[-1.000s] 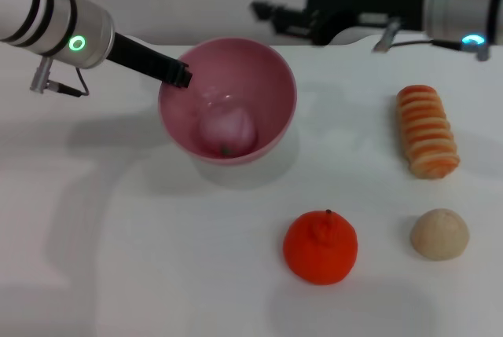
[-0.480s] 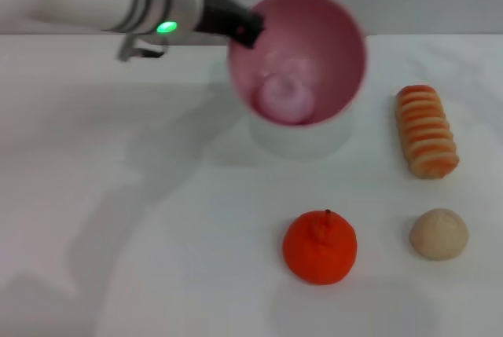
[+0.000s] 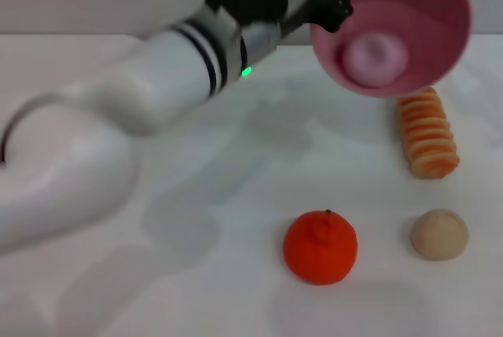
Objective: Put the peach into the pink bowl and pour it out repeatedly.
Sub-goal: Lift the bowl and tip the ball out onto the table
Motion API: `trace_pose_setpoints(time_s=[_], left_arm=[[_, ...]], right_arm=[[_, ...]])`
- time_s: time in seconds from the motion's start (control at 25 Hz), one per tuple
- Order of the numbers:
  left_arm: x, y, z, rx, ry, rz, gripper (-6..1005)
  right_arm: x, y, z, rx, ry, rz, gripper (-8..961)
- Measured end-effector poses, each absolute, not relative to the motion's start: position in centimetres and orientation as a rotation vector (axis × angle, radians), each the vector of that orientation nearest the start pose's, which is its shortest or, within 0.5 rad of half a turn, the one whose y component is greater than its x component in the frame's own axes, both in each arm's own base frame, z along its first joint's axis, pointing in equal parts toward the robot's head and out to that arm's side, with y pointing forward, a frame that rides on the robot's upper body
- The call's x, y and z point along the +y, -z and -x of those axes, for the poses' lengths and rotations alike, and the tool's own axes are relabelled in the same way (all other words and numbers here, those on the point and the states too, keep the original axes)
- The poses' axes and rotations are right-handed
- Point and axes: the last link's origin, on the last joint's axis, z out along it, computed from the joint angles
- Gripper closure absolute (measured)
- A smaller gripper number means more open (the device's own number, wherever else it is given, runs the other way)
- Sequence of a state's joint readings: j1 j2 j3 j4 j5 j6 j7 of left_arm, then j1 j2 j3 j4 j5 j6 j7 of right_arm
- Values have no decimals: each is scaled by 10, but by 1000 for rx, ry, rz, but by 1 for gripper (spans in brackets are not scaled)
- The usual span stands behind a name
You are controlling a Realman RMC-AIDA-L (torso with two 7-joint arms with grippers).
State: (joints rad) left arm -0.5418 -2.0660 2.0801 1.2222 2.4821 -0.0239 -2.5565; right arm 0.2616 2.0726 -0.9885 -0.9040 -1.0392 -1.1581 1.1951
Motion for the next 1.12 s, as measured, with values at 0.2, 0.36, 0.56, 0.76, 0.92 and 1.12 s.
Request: trace_pose_setpoints(time_s=[0.2,0.36,0.56,0.76,0.92,1.12], left_arm=[[367,83,76,100,609,2092,924],[366,82,85,132,622,2047,923],[366,81,88,167,615,2031,922],[364,81,90,203,617,2013,921],[359,82,88,254,614,1992,920],[354,80,84,325,635,1940,918]], right_arm=[[332,-95,-260,372,-1147,1928,471],[311,-99,-257,322,-1307,1906,471],[281,-106,-250,214,-1466,1908,472],[267,-104,-256,204,-1500,1906,472],[262,-104,-265,171,-1467,1870,472],[256,-111,-273,108,-1418,1815,472]])
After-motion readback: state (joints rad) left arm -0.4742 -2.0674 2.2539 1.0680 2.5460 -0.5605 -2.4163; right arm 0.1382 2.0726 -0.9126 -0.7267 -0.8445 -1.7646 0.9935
